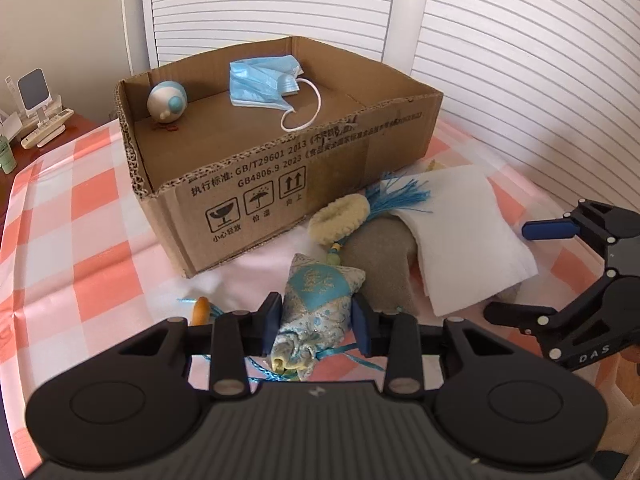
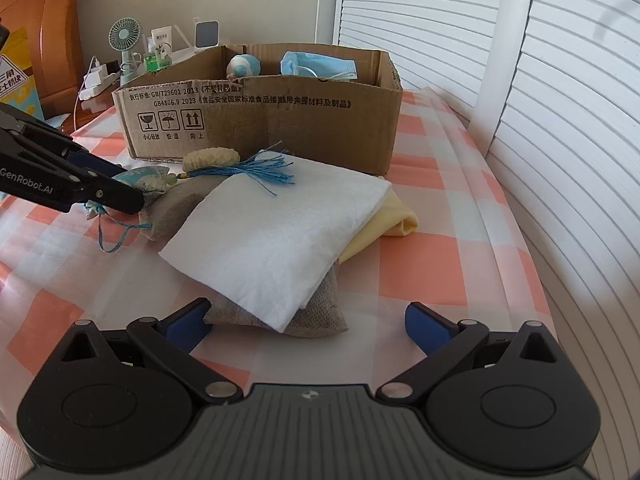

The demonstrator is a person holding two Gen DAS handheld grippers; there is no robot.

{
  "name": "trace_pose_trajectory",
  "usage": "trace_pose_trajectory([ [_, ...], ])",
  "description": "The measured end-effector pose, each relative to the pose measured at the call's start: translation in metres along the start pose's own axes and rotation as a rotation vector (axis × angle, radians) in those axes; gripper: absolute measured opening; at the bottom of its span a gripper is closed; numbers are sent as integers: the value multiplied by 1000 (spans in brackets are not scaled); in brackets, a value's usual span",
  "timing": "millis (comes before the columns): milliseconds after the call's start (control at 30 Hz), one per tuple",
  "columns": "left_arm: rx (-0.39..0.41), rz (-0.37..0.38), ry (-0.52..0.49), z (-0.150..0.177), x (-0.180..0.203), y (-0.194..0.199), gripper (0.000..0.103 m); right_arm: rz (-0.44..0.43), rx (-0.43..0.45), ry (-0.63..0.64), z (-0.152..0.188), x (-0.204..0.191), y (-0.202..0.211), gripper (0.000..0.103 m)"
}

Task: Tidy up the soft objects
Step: 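Grasp the blue floral sachet with the left gripper, then hold the sachet in the left gripper while the right gripper grasps the white cloth pad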

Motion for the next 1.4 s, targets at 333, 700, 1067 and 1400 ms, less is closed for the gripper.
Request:
trace_pose_trajectory([
  [333, -1, 24, 44, 26, 27, 39, 38, 8, 1, -4, 0, 0, 1, 103],
  [700, -30, 26, -12, 35, 29, 27, 35, 5, -5, -2, 0, 0, 0, 103],
  [1067, 36, 9, -4, 7, 37, 51, 34, -24, -15, 18, -2, -6, 1, 103],
  [1400, 39, 5, 7, 4, 43, 55, 34, -54, 29, 41, -18, -13, 4, 102],
])
Point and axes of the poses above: each gripper's, at about its wrist camera, not at the fingertips, and y roughly against the way its jaws point, x to its right, z to its underside, the point moved 8 cm from there along -y, roughly the way its jaws point, and after that the axes turned 12 degrees about x, right-handed, at the moved point
